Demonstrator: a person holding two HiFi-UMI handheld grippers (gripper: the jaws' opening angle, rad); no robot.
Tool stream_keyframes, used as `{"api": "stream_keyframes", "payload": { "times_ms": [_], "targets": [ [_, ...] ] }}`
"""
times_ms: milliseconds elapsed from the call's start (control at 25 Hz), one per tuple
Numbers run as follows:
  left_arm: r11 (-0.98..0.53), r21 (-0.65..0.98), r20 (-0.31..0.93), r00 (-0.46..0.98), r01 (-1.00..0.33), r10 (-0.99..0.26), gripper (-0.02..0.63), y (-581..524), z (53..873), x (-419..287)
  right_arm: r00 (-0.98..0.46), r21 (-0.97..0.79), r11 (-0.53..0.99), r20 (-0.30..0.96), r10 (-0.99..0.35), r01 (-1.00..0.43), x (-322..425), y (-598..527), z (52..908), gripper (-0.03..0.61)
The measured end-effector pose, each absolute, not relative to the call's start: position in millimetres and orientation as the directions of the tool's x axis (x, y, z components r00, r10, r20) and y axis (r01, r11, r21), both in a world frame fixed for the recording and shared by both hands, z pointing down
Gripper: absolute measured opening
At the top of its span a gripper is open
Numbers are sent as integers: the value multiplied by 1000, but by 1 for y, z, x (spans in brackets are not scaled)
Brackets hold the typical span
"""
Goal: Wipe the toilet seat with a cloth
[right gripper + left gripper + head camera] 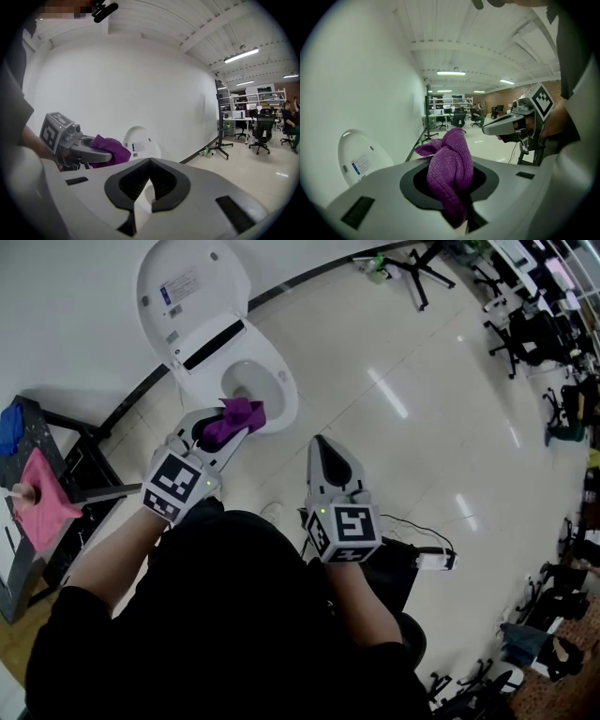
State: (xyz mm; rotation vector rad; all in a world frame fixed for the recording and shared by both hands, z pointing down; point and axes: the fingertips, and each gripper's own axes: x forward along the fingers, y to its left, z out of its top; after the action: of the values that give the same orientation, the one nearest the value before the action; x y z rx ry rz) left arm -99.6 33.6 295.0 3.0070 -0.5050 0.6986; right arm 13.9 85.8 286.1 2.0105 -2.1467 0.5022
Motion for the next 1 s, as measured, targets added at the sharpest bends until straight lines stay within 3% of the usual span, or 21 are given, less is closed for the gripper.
{"api": "stream_keyframes", "payload": {
  "times_ms": [1000],
  "targets": [
    [-963, -63, 395, 880, -262, -265, 94, 58, 283, -120, -22, -117, -19, 335, -942, -993, -10, 120, 281, 14]
  ]
}}
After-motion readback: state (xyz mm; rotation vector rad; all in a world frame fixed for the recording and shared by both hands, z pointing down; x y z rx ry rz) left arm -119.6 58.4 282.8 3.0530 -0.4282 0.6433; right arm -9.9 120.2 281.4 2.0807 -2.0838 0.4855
